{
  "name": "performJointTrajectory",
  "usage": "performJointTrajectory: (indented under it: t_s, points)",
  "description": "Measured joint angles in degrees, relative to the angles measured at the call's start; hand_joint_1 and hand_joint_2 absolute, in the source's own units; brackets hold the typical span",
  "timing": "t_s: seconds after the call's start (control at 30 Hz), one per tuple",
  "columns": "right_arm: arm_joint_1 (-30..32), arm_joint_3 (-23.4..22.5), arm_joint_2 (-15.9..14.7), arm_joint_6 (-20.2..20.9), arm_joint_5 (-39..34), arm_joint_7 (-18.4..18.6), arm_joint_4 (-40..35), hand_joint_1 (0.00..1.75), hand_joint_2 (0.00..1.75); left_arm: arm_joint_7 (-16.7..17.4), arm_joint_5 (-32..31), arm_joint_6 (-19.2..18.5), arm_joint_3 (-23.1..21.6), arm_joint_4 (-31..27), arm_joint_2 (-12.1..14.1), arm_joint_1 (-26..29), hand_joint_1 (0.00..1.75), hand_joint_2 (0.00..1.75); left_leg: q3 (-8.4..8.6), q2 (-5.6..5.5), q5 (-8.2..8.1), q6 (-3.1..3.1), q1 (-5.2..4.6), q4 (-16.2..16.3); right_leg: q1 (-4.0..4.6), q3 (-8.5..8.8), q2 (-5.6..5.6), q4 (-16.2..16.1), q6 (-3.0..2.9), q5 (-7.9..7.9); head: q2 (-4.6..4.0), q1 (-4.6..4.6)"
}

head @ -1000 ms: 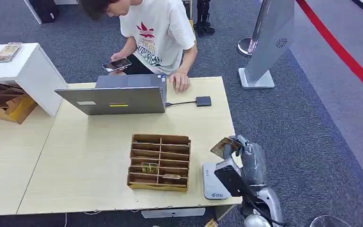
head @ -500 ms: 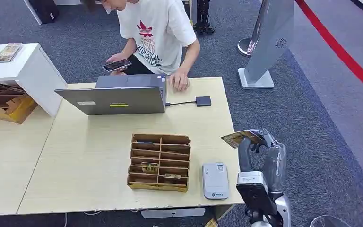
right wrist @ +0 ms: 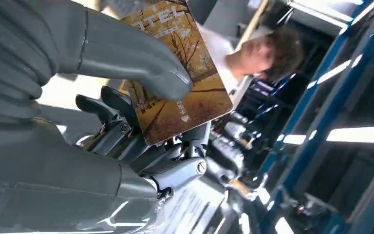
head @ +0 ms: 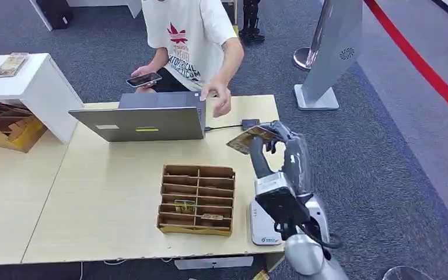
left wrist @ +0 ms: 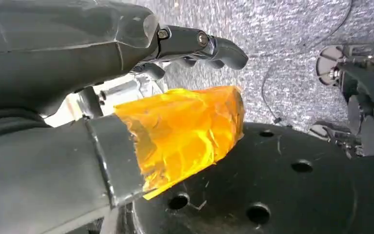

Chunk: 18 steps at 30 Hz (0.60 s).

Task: Pass the card to the sensor for recognition and then transmit it.

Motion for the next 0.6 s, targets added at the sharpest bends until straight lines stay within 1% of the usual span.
performJointTrajectory:
  t_s: [0.1,0.2,0.3,0.4,0.5,0.6]
  points:
    - [-3.28,1.14,0.57,1.03,-0.07,0.95,2.17,1.75,1.75,0.15,-1.14,0.00,-1.25,0.00,0.30,0.00,0.00,0.00,-0.06,0.07,0.00,0.00,0.00,0.00,0.00,-0.03,0.11,0.03,0.01,0.02,0.00,0.00]
    - [-9.47,2.23,2.16,3.37,-0.07,3.68,7.01,1.75,1.75,0.74,-3.08,0.00,-3.19,-0.02,0.81,-0.49,0.00,0.00,-0.03,0.11,0.01,0.00,0.00,0.00,0.00,-0.06,0.16,0.03,0.02,0.04,0.00,0.00]
    - [-16.57,2.95,3.94,4.35,1.73,6.76,14.16,1.75,1.75,1.66,-4.85,-0.17,-5.18,-0.04,1.40,-1.10,0.00,0.00,-0.03,0.08,0.08,-0.06,0.00,0.00,0.00,-0.05,0.11,0.04,-0.03,0.08,0.00,-0.02]
    - [-22.82,3.13,5.78,5.14,4.80,8.92,22.78,1.75,1.75,2.51,-6.36,-0.39,-7.04,-0.24,1.94,-1.56,0.00,0.00,-0.03,0.07,0.14,-0.08,0.01,0.00,0.01,-0.05,0.11,0.05,-0.03,0.09,0.00,0.00]
    - [-27.58,3.17,7.01,4.85,7.46,10.02,30.42,1.75,1.75,3.00,-7.32,-0.59,-8.63,-0.39,2.38,-1.82,0.00,0.00,-0.04,0.04,0.14,-0.08,0.01,0.00,0.01,-0.04,0.09,0.05,-0.03,0.10,0.00,0.00]
    - [-30.90,3.19,7.83,4.04,10.47,10.74,37.54,1.75,1.75,3.06,-7.91,-0.70,-9.86,-0.42,2.62,-1.96,0.00,0.00,-0.04,0.04,0.13,-0.08,0.01,0.01,0.00,-0.05,0.09,0.05,-0.02,0.10,0.00,0.00]
